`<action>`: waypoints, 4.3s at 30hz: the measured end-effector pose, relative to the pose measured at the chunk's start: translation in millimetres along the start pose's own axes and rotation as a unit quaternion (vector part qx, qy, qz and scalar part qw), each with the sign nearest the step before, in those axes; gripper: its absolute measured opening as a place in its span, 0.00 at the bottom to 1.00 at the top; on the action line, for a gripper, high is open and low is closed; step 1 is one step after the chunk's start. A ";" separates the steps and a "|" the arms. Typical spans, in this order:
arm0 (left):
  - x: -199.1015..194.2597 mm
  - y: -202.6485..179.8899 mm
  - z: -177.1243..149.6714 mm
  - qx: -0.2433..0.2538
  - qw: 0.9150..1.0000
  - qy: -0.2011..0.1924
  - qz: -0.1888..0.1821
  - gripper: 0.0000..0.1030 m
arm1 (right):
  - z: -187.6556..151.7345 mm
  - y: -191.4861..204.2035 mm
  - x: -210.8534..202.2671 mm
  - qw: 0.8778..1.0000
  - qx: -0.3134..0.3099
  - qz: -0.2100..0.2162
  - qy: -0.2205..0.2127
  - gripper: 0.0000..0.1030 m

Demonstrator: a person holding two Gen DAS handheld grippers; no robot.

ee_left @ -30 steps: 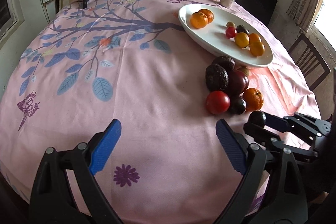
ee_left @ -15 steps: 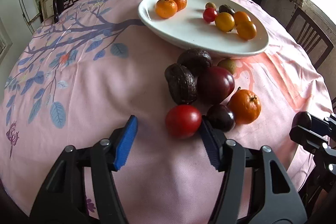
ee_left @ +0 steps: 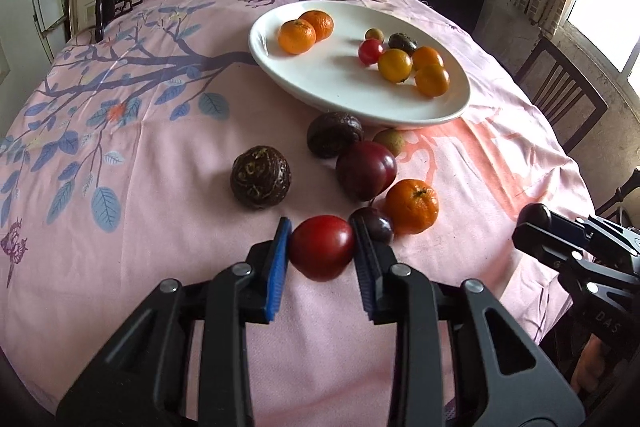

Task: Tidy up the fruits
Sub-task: 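Grasp a dark purple plum with the right tool while the left grasps a red tomato, then carry the plum and tomato over the white plate and open both tools, then grasp a mandarin with the right tool while the left grasps a brown wrinkled round fruit, then carry the mandarin and brown fruit onto the white plate and open both tools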

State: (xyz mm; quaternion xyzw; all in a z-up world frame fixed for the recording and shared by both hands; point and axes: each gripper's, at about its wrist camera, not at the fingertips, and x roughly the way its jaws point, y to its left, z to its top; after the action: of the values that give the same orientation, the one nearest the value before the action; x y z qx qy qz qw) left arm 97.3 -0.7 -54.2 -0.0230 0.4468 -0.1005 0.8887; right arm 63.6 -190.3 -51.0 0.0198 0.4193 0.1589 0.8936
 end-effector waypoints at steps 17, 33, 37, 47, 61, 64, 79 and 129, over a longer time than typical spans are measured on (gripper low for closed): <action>35.7 -15.9 148.5 0.026 1.000 0.016 0.002 0.30 | 104.2 -16.5 20.9 0.998 -0.039 -0.023 -0.036 0.29; 133.6 -19.6 225.3 -0.005 0.999 0.047 0.001 0.52 | 175.6 -49.0 126.9 0.998 -0.039 -0.038 0.013 0.42; 105.0 -16.7 222.6 -0.005 1.000 0.022 -0.001 0.56 | 172.8 -49.1 112.1 0.998 -0.033 -0.052 0.004 0.56; -12.9 12.4 97.1 -0.017 0.997 -0.076 0.017 0.70 | 74.2 -20.1 25.7 0.999 -0.034 -0.028 -0.022 0.58; -24.9 73.4 3.4 -0.083 0.994 -0.039 0.063 0.70 | 27.8 34.3 24.7 0.998 -0.065 0.002 0.008 0.58; -25.4 73.3 0.0 -0.077 0.994 -0.039 0.060 0.71 | 21.2 44.5 34.2 0.996 -0.080 0.001 0.024 0.58; -7.0 65.3 -5.5 -0.051 0.997 0.000 0.053 0.75 | 30.5 53.0 82.9 0.994 -0.100 -0.003 0.044 0.36; 12.0 -9.2 142.4 0.053 0.998 -0.020 0.028 0.38 | 89.6 -31.8 34.7 1.000 -0.014 -0.008 0.007 0.37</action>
State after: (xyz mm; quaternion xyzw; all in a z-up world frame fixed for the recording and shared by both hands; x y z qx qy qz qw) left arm 216.5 -19.1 22.9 0.0344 0.4234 -0.0981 0.9000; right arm 160.5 -201.4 -24.1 0.0028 0.4238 0.1578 0.8919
